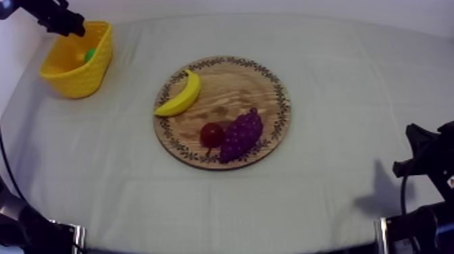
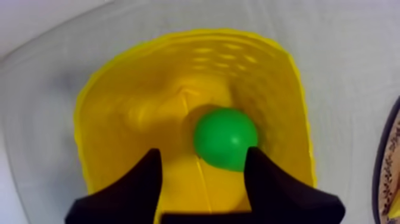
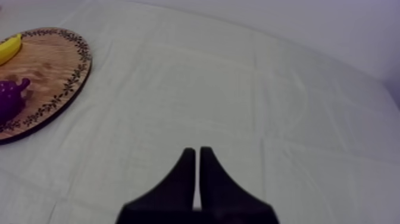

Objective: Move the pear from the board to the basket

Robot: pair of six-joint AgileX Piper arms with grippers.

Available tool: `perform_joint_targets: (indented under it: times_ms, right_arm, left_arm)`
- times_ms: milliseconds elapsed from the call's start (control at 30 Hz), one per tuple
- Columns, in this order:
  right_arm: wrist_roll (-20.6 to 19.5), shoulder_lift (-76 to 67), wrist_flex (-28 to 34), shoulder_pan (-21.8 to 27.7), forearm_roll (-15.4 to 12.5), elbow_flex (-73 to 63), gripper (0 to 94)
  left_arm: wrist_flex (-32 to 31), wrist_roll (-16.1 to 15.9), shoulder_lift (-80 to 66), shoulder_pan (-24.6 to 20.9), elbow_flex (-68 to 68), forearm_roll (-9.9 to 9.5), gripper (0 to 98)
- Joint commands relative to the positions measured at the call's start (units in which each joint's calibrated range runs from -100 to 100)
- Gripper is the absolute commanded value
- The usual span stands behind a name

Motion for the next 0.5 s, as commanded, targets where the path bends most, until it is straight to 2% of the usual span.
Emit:
perform_joint_targets:
  times_ms: [0,333,467]
  right_arm:
    - [-0.03,-0.02,0.01,-0.02,-0.01,0.00,0.4]
    - [-0.03,-0.02,0.01,-0.02,-0.01,0.00,0.4]
    - [-0.03,-0.02,0.01,-0.02,-0.01,0.00,0.4]
  left_arm:
    - [-2.52,-0.69,-4.42,-0.13,5.46,0.54,45.9]
    - [-12.73,-2.12,-19.99,-0.34,22.60,3.11,23.3]
    - [-18.07,-1.95,-27.08,0.23,30.57,3.39,14.7]
